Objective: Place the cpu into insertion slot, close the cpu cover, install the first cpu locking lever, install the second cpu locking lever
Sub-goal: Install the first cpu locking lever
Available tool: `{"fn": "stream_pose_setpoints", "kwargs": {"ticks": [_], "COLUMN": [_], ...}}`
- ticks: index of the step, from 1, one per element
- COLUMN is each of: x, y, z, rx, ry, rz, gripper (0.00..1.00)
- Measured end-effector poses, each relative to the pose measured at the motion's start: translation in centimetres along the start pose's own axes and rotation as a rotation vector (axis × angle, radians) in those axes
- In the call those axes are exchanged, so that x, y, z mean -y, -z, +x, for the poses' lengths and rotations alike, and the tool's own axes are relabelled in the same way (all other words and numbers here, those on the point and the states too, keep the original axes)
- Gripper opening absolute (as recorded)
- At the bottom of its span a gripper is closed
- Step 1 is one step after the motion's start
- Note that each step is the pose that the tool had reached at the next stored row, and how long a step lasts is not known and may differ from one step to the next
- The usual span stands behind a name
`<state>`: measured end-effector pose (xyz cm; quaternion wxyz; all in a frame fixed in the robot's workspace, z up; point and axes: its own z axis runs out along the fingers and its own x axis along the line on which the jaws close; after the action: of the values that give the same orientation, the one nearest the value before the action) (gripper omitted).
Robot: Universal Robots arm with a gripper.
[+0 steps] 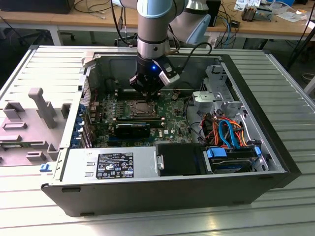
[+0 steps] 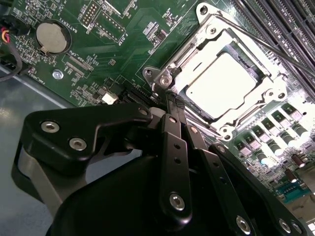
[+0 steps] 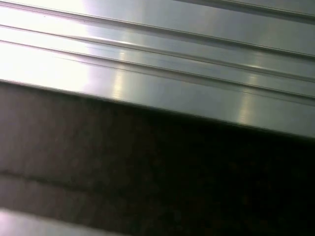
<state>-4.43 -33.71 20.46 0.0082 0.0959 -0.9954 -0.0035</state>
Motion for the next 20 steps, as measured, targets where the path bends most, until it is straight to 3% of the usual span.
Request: {"fn": "stream_pose_setpoints", "kwargs": {"ticks": [6,20], "x": [0.01,0.47], "y": [0.32,0.13], "z": [0.00,0.08], "rx": [0.0004,0.0000], "ry": [0.000,0.000], "rz": [0.0001,0.0015], "gripper": [0.11,0.11]}}
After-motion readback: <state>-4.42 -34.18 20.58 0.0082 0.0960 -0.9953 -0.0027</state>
